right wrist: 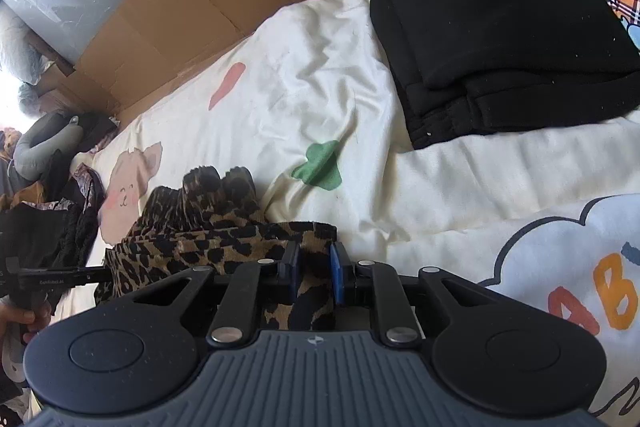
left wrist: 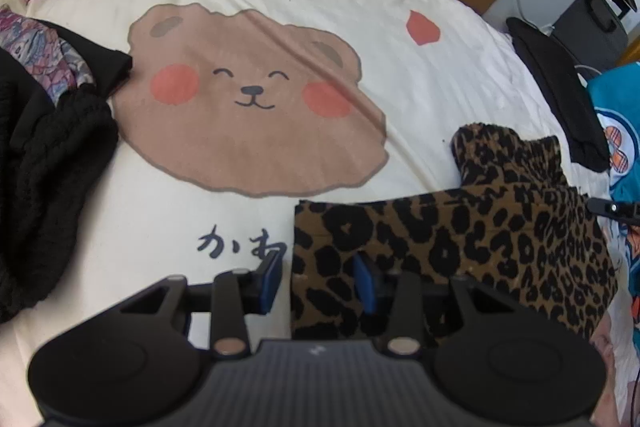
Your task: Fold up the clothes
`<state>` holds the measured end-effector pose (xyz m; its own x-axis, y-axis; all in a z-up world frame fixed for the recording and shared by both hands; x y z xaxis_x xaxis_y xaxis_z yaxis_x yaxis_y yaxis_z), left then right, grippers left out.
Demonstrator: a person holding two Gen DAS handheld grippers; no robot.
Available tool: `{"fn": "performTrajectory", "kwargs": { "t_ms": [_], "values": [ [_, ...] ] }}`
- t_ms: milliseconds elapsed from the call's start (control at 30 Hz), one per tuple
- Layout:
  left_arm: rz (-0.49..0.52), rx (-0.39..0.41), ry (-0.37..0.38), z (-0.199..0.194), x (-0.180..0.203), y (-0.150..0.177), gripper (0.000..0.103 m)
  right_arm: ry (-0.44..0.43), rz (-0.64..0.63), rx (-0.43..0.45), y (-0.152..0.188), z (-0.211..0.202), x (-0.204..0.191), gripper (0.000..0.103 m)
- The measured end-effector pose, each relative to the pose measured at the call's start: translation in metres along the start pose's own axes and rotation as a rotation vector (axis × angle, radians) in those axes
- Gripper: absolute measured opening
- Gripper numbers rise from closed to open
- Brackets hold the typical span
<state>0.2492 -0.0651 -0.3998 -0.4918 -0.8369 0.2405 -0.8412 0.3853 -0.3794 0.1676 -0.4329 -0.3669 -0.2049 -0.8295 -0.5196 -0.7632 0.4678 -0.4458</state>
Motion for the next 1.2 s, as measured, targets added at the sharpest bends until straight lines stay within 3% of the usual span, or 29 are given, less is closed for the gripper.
{"fn": "performTrajectory", "kwargs": {
  "t_ms": [133,200,267,333,400,533,633,800,1033,1100,1200],
  "values": [
    [-0.042,0.018,0.023,-0.001,-0.006,-0.002,0.040,0.031,0.007,-0.025,0.000,0.006,0.002,0.026],
    [-0.054,0.023,0.030,0.000,-0.007,-0.003,0.037,0.012,-0.015,-0.028,0.000,0.008,0.000,0.026],
    [-0.052,0.022,0.032,0.002,-0.006,-0.004,0.036,0.002,-0.034,-0.033,0.000,0.008,-0.003,0.020],
    [-0.049,0.021,0.034,0.003,-0.004,-0.005,0.036,-0.008,-0.059,-0.025,-0.001,0.006,-0.007,0.003],
    [-0.043,0.021,0.036,0.005,-0.003,-0.006,0.032,-0.017,-0.073,-0.006,-0.002,0.000,-0.010,0.003],
    [-0.027,0.035,0.020,0.004,-0.002,-0.006,0.013,-0.030,-0.083,0.035,-0.005,-0.011,-0.015,0.002],
    [-0.034,0.058,0.025,-0.003,-0.003,-0.004,0.008,-0.042,-0.096,0.059,-0.008,-0.017,-0.020,0.002],
    [-0.045,0.089,0.034,-0.012,-0.007,-0.006,0.007,-0.043,-0.101,0.078,-0.014,-0.014,-0.020,0.002],
    [0.000,0.069,-0.014,-0.002,-0.001,-0.005,0.009,0.008,-0.137,0.020,-0.010,0.020,-0.015,0.002],
    [0.007,0.069,-0.024,-0.002,0.000,-0.005,0.013,0.030,-0.156,0.003,-0.007,0.024,-0.017,0.004],
    [0.004,0.068,-0.049,0.000,0.000,-0.003,0.022,0.058,-0.191,-0.003,-0.004,0.026,-0.021,0.013]
  ]
}}
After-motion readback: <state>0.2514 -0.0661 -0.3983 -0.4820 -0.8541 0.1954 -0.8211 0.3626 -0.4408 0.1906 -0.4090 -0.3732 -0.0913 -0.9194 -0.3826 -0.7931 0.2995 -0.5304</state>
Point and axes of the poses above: each gripper's, at about its wrist camera, not at the fingertips, and z roughly the way its jaws point, x to its right, y to its underside, the point moved 1 cm from there along z, roughly the way its jaws point, and after that the axes turned 2 degrees about -y, right-handed, at the moved point
